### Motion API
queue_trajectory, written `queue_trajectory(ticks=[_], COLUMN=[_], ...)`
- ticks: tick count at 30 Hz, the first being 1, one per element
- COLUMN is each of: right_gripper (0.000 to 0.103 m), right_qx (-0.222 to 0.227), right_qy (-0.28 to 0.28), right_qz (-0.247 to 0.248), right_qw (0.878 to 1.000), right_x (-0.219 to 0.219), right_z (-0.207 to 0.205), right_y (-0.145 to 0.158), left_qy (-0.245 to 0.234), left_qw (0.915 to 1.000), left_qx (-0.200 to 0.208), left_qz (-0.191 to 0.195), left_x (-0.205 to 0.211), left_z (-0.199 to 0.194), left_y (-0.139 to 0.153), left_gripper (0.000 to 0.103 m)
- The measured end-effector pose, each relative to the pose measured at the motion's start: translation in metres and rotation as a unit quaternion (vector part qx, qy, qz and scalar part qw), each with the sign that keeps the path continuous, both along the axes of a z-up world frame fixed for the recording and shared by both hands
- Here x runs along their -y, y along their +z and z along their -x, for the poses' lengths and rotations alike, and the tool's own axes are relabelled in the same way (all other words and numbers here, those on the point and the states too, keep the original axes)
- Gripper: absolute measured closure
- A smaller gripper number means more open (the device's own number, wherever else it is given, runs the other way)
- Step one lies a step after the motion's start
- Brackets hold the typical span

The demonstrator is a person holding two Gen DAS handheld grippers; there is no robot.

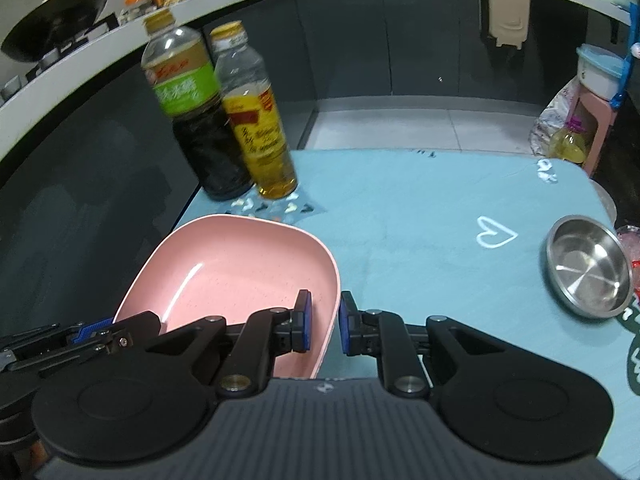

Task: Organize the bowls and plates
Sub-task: 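Carry the pink dish over the stacked dishes and lower it on top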

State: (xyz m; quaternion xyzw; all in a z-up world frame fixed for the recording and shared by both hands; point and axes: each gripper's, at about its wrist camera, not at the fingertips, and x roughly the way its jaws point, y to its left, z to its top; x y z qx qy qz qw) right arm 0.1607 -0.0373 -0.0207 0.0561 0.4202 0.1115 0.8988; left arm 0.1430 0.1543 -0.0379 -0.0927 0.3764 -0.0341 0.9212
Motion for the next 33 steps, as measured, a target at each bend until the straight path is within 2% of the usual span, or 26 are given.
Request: queue_trajectory(ticks=[16, 28, 33], right_gripper=[0.09, 0.09, 0.09], right_qx=[-0.034, -0.044, -0.045], right_qy=[0.019, 0.018, 0.017], right_qz=[0.02, 0.027, 0.028], right_qw=[0.999, 0.998, 0.998], right_x=[-0.024, -0.03, -0.031], right_z=[0.004, -0.003, -0.007], right_y=[-0.03, -0.044, -0.047], left_qy=[0.014, 0.016, 0.015], left_qw=[0.9992, 0.9987, 0.9991], left_qx=[-0.037, -0.048, -0.04], left_qz=[0.005, -0.002, -0.005], left_x=[-0.019, -0.021, -0.021], left_z=[0.005, -0.004, -0.006], left_y=[-0.033, -0.046, -0.049], left_gripper=[0.092, 0.092, 0.092])
